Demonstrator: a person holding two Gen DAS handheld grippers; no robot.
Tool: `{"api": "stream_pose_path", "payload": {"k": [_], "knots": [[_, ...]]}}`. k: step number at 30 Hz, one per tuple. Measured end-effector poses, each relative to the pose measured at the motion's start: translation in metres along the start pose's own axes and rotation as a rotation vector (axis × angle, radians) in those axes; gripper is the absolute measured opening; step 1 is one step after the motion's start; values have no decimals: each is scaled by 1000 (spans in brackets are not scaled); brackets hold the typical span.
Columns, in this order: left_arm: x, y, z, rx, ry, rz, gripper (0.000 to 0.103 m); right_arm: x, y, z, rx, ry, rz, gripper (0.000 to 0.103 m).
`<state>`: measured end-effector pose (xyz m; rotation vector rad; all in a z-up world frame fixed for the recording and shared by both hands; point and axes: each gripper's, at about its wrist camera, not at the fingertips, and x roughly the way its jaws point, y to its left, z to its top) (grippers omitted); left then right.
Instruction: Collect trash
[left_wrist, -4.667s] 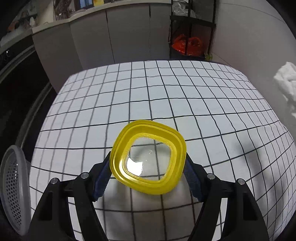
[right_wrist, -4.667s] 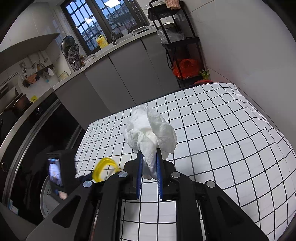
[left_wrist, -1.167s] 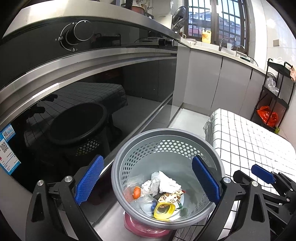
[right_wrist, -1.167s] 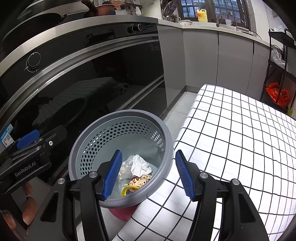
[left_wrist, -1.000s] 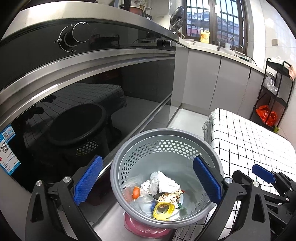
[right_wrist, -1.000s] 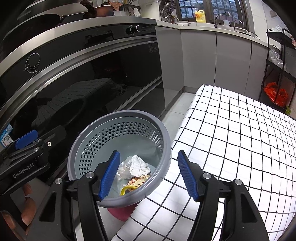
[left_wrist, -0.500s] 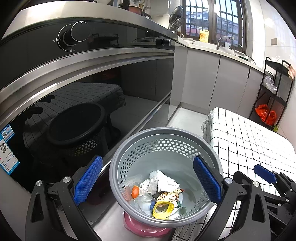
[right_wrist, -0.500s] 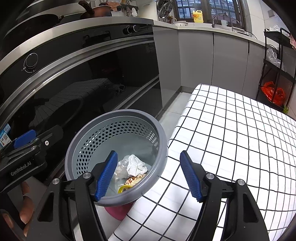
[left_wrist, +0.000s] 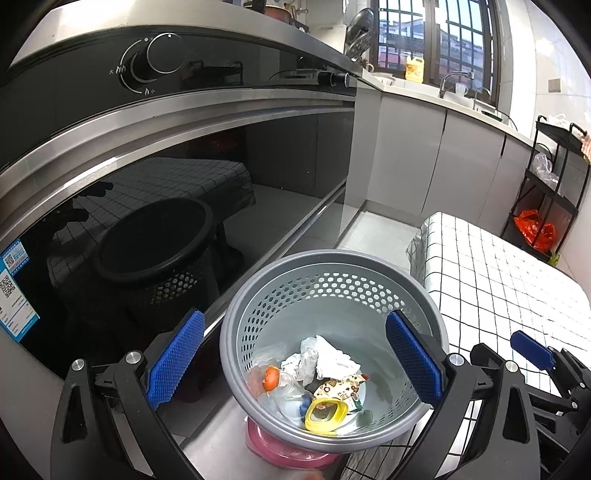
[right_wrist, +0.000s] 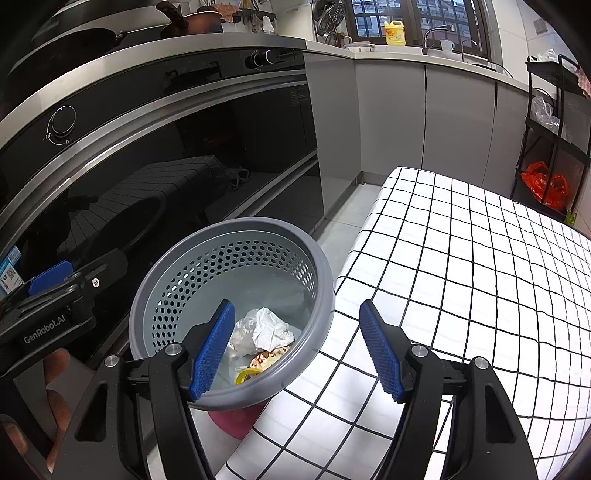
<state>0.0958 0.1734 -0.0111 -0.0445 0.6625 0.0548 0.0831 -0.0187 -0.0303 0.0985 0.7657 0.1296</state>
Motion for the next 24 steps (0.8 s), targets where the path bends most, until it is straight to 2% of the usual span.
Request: {"api": "stream_pose_path", "payload": {"k": [24], "knots": [[-1, -2, 0, 14, 2, 5, 97, 0, 2, 0, 1, -1, 2, 67]]}}
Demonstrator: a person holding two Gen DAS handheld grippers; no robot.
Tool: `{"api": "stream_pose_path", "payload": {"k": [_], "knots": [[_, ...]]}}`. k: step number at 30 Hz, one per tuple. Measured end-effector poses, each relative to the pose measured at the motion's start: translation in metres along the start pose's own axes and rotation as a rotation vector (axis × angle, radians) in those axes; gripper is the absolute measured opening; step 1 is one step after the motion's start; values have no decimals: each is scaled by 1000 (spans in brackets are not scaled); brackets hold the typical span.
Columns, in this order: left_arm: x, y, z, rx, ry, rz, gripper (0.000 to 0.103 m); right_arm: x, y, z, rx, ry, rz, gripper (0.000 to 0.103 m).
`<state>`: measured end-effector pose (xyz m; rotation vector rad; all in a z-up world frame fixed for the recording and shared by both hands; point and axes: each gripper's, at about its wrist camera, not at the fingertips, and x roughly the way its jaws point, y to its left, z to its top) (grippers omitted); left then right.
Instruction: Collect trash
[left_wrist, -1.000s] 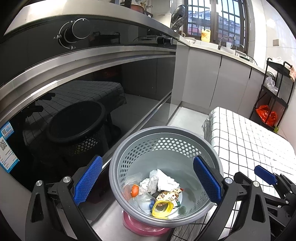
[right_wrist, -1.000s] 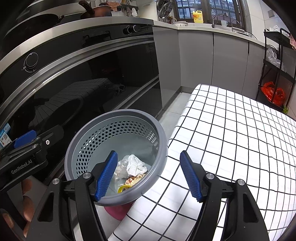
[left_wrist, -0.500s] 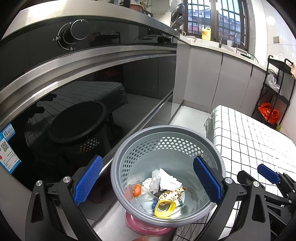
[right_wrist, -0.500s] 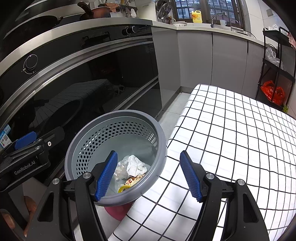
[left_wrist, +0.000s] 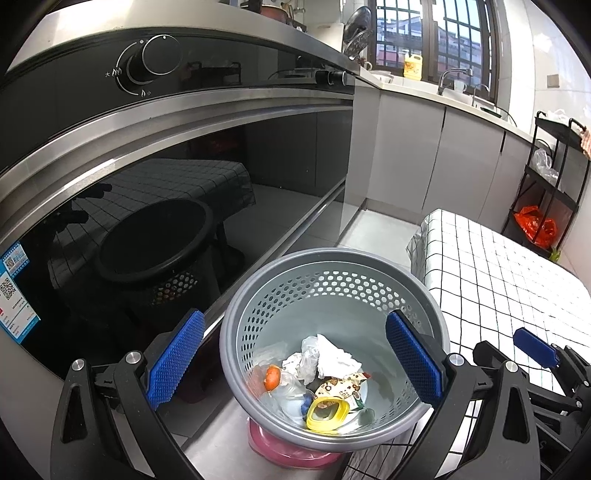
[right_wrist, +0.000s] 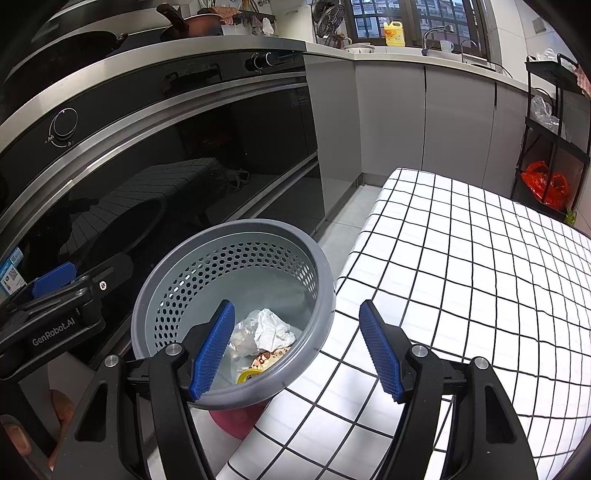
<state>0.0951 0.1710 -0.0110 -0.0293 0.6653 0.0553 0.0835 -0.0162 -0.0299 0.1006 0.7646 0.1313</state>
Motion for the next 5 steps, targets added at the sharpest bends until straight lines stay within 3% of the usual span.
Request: {"api": "stream_pose_path", "payload": {"k": [5], "knots": [[-1, 1, 0, 2, 0, 1, 97, -1, 1, 0, 3, -1, 0, 67]]}}
